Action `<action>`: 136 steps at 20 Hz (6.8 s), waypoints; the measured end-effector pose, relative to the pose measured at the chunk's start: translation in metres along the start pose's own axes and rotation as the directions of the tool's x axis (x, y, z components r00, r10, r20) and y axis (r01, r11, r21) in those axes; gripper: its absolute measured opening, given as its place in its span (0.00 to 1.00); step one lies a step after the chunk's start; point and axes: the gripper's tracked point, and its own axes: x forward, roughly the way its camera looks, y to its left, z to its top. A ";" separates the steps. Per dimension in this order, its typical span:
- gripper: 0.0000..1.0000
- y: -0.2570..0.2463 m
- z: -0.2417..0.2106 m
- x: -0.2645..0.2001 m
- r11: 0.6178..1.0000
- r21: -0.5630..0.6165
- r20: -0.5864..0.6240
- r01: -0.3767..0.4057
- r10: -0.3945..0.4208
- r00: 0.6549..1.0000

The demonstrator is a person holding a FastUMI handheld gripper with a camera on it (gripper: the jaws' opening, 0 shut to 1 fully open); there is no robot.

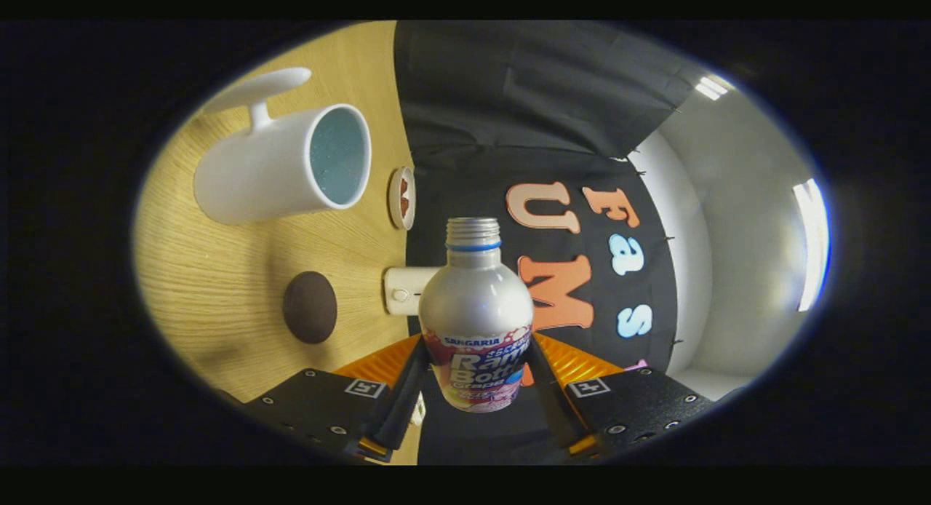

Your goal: Take the bottle from table, then pour the juice into the cup, finally place the bottle on the coaster

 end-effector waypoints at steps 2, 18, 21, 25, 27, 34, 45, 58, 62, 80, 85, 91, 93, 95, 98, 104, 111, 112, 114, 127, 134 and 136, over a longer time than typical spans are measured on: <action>0.76 0.001 0.004 0.002 1.000 -0.017 0.015 0.003 -0.002 1.000; 0.76 -0.006 0.023 -0.002 0.984 -0.176 0.096 0.027 -0.010 0.995; 0.76 -0.006 0.023 -0.003 0.982 -0.186 0.106 0.029 -0.009 0.994; 0.76 -0.005 0.024 -0.004 0.980 -0.195 0.112 0.034 -0.013 0.994; 0.76 -0.005 0.024 -0.004 0.979 -0.201 0.117 0.038 -0.014 0.993; 0.76 -0.004 0.024 -0.005 0.975 -0.219 0.135 0.039 -0.009 0.991; 0.76 -0.003 0.024 -0.008 0.964 -0.259 0.157 0.052 -0.011 0.988; 0.75 -0.007 0.023 -0.002 0.948 -0.313 0.183 0.059 -0.001 0.983; 0.76 -0.008 0.023 -0.001 0.942 -0.328 0.195 0.068 -0.003 0.981; 0.76 -0.024 0.030 0.005 0.919 -0.373 0.233 0.127 -0.040 0.972; 0.75 -0.029 0.033 0.006 0.911 -0.386 0.247 0.147 -0.051 0.968; 0.75 -0.034 0.036 0.005 0.896 -0.412 0.268 0.165 -0.055 0.962; 0.75 -0.032 0.037 0.006 0.894 -0.416 0.271 0.166 -0.052 0.961; 0.75 -0.031 0.038 0.006 0.888 -0.426 0.277 0.174 -0.055 0.959; 0.76 -0.028 0.040 0.006 0.882 -0.434 0.290 0.185 -0.058 0.955; 0.76 -0.021 0.044 0.003 0.871 -0.456 0.304 0.182 -0.040 0.952; 0.76 -0.006 0.046 -0.006 0.859 -0.483 0.321 0.172 -0.009 0.947; 0.75 -0.005 0.046 -0.006 0.860 -0.482 0.319 0.170 -0.008 0.948; 0.76 -0.003 0.043 -0.005 0.865 -0.474 0.315 0.162 -0.005 0.949; 0.76 0.020 0.027 -0.002 0.987 -0.116 0.176 -0.107 0.127 0.976; 0.76 0.007 0.010 0.009 0.936 0.295 0.077 -0.195 0.180 0.981; 0.76 0.003 0.009 0.012 0.887 0.418 0.070 -0.195 0.183 0.981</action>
